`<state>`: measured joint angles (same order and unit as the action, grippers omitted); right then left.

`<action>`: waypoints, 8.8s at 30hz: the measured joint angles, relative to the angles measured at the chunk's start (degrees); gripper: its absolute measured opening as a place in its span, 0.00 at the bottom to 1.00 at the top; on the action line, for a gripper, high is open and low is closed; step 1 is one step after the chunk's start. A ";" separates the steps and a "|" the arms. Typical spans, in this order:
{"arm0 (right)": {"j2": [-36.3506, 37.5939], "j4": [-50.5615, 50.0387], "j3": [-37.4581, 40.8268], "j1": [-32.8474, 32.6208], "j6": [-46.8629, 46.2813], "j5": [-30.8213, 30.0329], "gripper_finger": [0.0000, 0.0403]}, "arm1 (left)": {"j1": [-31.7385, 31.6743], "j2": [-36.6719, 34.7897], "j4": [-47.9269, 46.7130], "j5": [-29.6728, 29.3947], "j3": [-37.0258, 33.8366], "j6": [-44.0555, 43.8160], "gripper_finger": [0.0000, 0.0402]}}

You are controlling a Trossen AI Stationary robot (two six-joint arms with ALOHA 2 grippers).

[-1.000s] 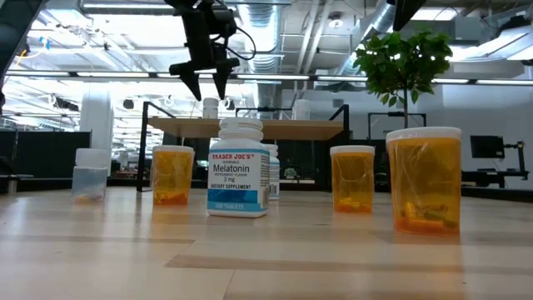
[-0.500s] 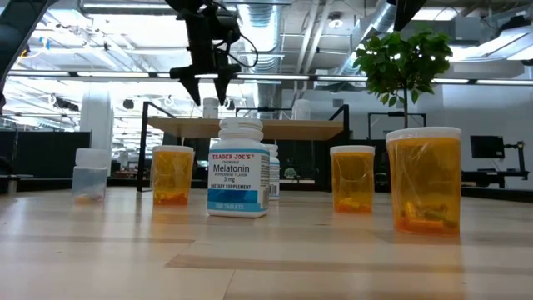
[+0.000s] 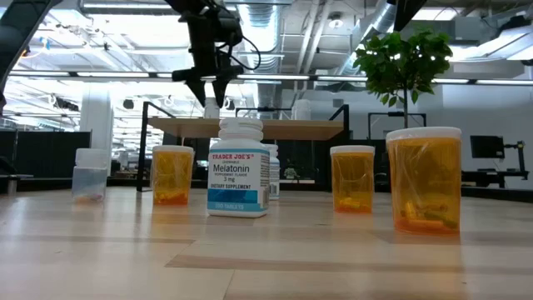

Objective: Pick and place medicine bottles onto shelf by color
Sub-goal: Put the top left white pill bottle on the shelf, then put the bottom white pill bottle on the shelf aligned with the other white pill bottle

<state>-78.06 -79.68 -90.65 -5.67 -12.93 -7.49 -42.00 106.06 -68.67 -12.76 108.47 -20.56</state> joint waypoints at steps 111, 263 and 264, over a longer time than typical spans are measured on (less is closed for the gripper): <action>0.01 1.97 0.00 -0.36 -6.70 0.00 0.61 | 13.44 -0.09 -14.90 26.06 6.27 50.18 0.60; 0.00 6.84 -0.02 -11.13 -9.16 -0.55 0.61 | 7.37 -31.22 15.50 20.54 -35.50 66.25 0.40; 0.00 6.84 -0.02 -11.13 -9.14 -0.55 0.61 | 6.85 -30.95 16.30 20.56 -35.47 66.76 0.40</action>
<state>-78.06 -72.84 -90.67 -16.80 -22.07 -8.04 -35.15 75.11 -52.37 7.80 72.99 46.20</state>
